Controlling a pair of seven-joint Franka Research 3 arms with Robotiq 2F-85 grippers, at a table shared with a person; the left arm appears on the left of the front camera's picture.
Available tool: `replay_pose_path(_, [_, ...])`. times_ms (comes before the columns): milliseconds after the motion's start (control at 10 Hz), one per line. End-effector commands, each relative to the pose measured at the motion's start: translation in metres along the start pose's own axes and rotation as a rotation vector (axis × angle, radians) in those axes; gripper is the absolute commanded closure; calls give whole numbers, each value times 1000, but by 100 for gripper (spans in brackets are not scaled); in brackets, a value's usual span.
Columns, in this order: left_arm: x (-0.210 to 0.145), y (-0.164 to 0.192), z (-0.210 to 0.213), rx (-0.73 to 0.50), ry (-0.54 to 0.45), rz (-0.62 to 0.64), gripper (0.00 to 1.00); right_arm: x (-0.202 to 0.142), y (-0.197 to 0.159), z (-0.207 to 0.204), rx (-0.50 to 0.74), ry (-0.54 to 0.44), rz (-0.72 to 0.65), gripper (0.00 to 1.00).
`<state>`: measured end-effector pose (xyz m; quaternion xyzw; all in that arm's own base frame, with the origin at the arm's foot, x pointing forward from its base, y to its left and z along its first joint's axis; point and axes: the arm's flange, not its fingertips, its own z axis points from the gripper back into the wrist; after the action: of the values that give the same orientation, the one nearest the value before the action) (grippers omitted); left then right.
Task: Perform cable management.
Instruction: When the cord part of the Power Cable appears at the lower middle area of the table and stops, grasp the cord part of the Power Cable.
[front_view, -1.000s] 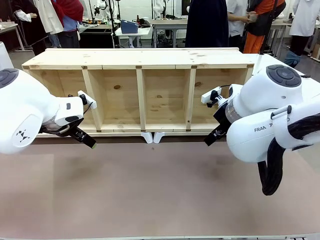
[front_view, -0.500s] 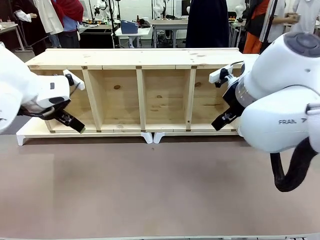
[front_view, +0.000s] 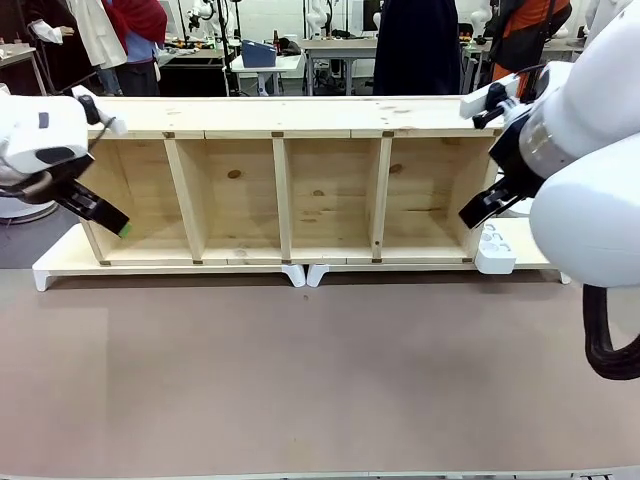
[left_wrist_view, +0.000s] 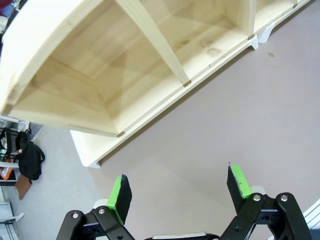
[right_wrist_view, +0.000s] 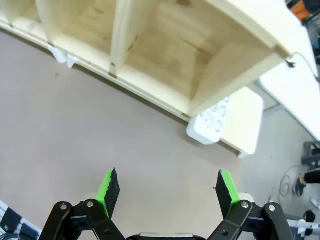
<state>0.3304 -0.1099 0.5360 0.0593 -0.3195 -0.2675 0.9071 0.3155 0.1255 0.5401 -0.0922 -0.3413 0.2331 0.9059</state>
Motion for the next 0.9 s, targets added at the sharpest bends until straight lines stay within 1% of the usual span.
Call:
replay_pose_path(0, [-130, -34, 3, 53, -25, 47, 0, -58, 4, 12, -70, -7, -60, 0])
replay_pose_path(200, [-152, -27, 6, 51, -49, 82, 0, -75, -2, 23, -92, -21, -109, 0])
replay_pose_path(600, [-201, -6, 1, 32, -24, 219, 0, -113, -12, 26, -93, 11, -214, 0])
replay_pose_path(800, [-209, -3, -4, 24, -18, 248, 0, -124, -11, 21, -77, 27, -243, 0])
